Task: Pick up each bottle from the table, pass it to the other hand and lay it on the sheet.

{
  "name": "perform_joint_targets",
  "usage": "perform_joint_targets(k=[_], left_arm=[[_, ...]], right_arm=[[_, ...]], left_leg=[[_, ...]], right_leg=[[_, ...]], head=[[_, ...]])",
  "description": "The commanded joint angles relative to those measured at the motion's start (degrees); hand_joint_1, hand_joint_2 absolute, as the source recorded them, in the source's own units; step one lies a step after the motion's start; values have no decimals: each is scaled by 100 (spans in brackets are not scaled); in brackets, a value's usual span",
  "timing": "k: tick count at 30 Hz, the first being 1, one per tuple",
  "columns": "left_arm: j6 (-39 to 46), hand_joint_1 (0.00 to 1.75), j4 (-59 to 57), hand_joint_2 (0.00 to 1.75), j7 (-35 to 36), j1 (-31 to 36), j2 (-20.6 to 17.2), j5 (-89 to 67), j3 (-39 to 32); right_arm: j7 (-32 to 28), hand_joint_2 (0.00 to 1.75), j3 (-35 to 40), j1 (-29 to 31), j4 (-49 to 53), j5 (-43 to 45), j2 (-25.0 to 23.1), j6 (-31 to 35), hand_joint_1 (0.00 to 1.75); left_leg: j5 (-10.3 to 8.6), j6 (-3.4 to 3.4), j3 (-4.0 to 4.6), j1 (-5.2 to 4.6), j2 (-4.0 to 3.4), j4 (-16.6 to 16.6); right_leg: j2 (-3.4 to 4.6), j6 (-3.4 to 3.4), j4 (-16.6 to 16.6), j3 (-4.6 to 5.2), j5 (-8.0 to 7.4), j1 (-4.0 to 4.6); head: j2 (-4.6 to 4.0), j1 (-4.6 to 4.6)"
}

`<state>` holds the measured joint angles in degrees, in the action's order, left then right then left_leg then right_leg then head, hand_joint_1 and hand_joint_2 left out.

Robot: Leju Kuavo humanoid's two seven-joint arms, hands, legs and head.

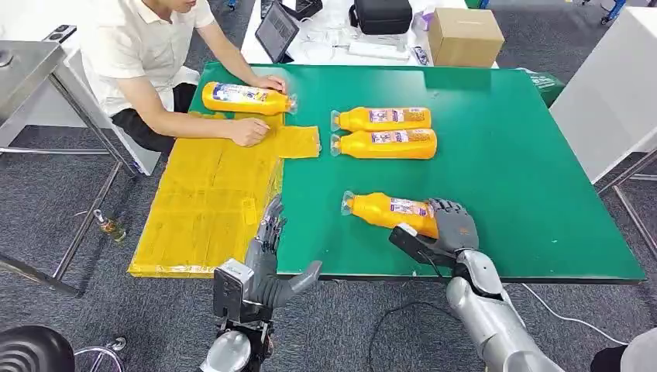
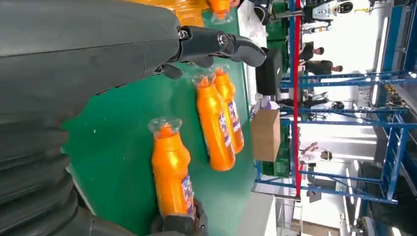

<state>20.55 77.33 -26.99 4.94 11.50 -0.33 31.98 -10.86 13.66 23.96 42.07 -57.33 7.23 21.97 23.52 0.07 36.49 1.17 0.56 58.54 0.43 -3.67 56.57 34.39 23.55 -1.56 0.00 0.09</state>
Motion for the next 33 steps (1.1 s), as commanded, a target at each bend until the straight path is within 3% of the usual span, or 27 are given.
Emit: perform_joint_targets(k=[1, 9, 10, 13, 16, 18, 23, 24, 27, 33], left_arm=[[-114, 0, -252, 175, 80, 154, -171, 117, 94], [66, 0, -366, 175, -25, 116, -116, 241, -66], [170, 0, -464, 175, -4, 157, -104, 323, -107], [135, 0, -1020, 175, 572, 294, 59, 1305, -410], [102, 0, -1190, 175, 481, 364, 45, 1425, -379], [-332, 0, -1297, 175, 749, 384, 62, 2090, -337], [-425, 0, -1350, 175, 610, 576, -34, 2148, -16], [-368, 0, -1291, 175, 491, 598, -71, 2019, 79], [240, 0, -1253, 175, 240, 664, -99, 1148, 320], [-167, 0, -1057, 175, 324, 617, -175, 1127, 365]], right_arm=[[-344, 175, -55, -172, 17, 838, 25, -810, 175], [-1025, 175, -61, -700, 1224, 2691, -17, -1930, 175], [-1120, 175, -24, -802, 1503, 2959, -79, -2054, 168], [-1199, 175, 214, -1167, 2455, 3414, -313, -2113, 166], [-1081, 175, 358, -1218, 2631, 3466, -337, -2060, 164], [-1321, 175, 600, -1191, 2750, 3766, -349, -2150, 171], [-1406, 175, 1022, -1063, 3009, 3977, -554, -2059, 155], [-1399, 175, 1127, -1035, 3011, 3996, -549, -2021, 161], [-1335, 175, 1398, -1013, 2916, 3779, -479, -1827, 136], [-1318, 175, 1568, -902, 2542, 3683, -473, -1735, 145]], left_leg=[[5, 5, -23, 4, 3, -8], [16, -9, -63, 7, -1, -10], [18, -8, -63, 6, -3, -8], [18, -7, -71, 10, -11, -16], [19, -9, -65, 7, -11, -11], [25, -5, -69, 9, -18, -11], [19, 0, -32, 4, -16, -3], [16, -1, -22, 1, -13, -3], [22, -2, -29, 6, -18, -2], [15, -3, -14, 3, -10, -4]], right_leg=[[-11, 17, -11, -27, 6, 8], [4, 19, -15, -52, 3, 10], [8, 16, -13, -51, 2, 9], [10, 30, -20, -58, 0, 17], [14, 21, -11, -52, 3, 12], [14, 35, -10, -55, 9, 17], [22, 17, -2, -30, 9, 9], [20, 13, 0, -19, 8, 3], [19, 25, 1, -25, 12, 7], [16, 14, -4, -13, 6, 5]], head=[[0, 0], [0, 2], [0, 2], [0, 2], [0, -2], [0, -2], [0, 0], [0, 0], [0, 0], [0, 2]])
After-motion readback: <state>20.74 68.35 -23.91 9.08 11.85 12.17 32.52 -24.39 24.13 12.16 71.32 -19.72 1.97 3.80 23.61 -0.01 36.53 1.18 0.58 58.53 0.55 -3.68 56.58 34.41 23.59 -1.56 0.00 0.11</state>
